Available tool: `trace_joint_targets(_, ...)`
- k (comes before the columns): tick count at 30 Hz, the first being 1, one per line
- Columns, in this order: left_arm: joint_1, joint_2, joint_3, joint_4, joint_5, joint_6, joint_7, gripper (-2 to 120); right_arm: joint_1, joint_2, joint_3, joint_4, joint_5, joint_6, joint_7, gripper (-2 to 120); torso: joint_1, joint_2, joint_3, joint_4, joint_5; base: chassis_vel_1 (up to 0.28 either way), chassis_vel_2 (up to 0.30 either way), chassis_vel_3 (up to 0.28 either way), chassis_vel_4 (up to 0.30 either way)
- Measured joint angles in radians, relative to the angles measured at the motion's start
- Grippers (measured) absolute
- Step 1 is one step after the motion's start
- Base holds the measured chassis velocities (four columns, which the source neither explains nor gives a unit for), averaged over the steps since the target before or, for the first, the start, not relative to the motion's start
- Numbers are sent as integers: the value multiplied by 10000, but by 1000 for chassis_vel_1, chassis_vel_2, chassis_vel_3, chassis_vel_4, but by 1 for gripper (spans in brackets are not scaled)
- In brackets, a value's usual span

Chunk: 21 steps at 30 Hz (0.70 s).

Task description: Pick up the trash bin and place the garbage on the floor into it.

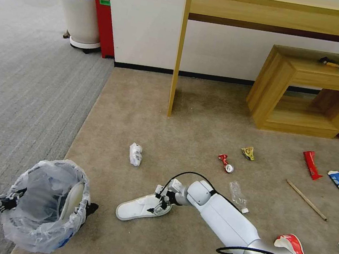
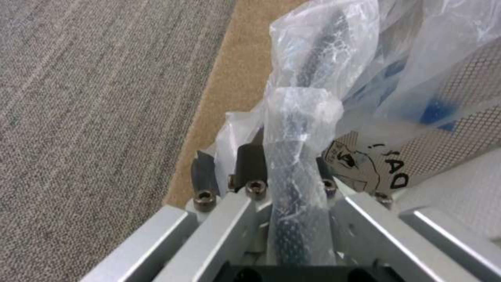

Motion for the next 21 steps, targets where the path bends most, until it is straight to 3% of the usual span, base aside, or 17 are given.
trace_joint_targets(9, 106, -65, 11, -279, -15, 0, -108, 0, 289, 929, 205, -1673, -732, 698, 362, 80, 0, 1, 0, 0, 0, 0, 0, 0, 0)
trace_joint_targets(15, 116, -116, 15, -309, -30, 0, -122, 0, 313, 1012, 243, -1910, -749, 755, 400, 81, -1, 2, 0, 0, 1, 0, 0, 0, 0)
trace_joint_targets(18, 115, -143, 32, -309, -25, 0, -132, 0, 269, 992, 272, -1941, -729, 804, 412, 78, -1, 2, -1, 1, 1, 0, 0, 0, 0)
trace_joint_targets(21, 99, -144, 39, -325, -18, 0, -143, 0, 189, 899, 301, -1806, -640, 810, 415, 66, -1, 2, -1, 0, 1, 0, 0, 0, 0)
